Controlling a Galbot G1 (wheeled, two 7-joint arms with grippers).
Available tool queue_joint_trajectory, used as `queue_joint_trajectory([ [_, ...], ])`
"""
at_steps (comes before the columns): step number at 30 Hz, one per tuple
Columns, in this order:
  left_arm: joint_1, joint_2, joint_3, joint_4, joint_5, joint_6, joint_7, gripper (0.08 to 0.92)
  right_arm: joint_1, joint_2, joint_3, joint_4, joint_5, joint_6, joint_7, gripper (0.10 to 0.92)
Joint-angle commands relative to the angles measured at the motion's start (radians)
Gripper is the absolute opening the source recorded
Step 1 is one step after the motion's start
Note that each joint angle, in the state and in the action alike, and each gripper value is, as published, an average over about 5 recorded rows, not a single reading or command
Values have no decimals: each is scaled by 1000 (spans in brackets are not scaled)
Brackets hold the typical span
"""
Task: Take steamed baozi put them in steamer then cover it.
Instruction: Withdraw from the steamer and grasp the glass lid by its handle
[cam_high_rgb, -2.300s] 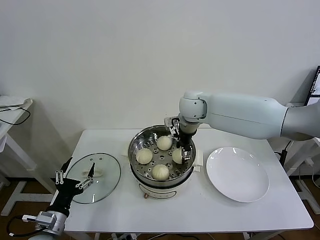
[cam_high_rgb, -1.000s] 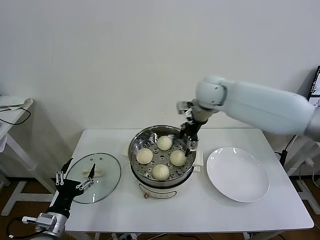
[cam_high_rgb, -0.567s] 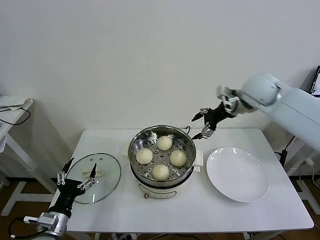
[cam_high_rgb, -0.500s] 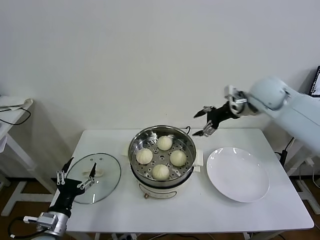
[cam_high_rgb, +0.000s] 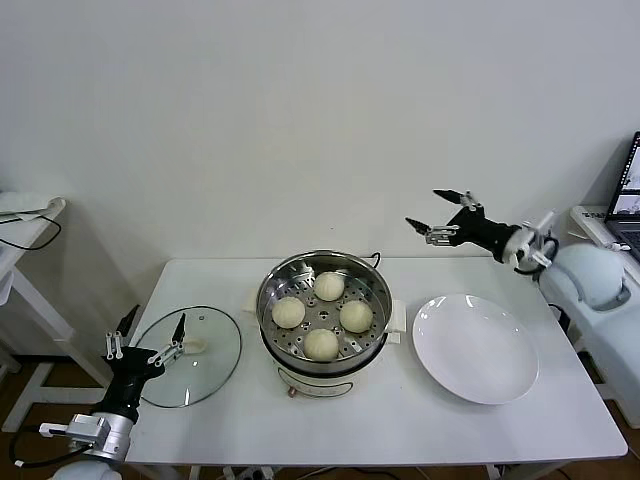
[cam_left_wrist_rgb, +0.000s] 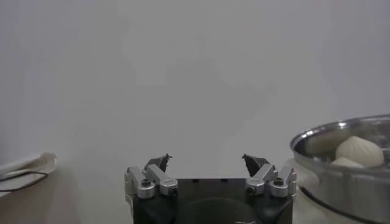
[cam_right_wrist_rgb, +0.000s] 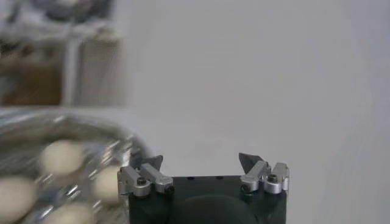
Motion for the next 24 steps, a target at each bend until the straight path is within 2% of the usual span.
queue_joint_trajectory([
  [1, -21, 1, 6, 13, -10, -6, -8, 823, -577, 318, 458, 186, -119, 207, 308, 823],
  [8, -21, 2, 22, 10, 33, -21, -15, 823, -666, 481, 452, 255, -206, 297, 387, 823],
  [14, -7, -2, 40, 13, 105, -50, -31, 823, -738, 548, 431, 256, -267, 377, 399, 823],
  [24, 24, 8, 49, 75, 508, -191, -126, 823, -778, 595, 394, 257, -266, 377, 391, 823],
])
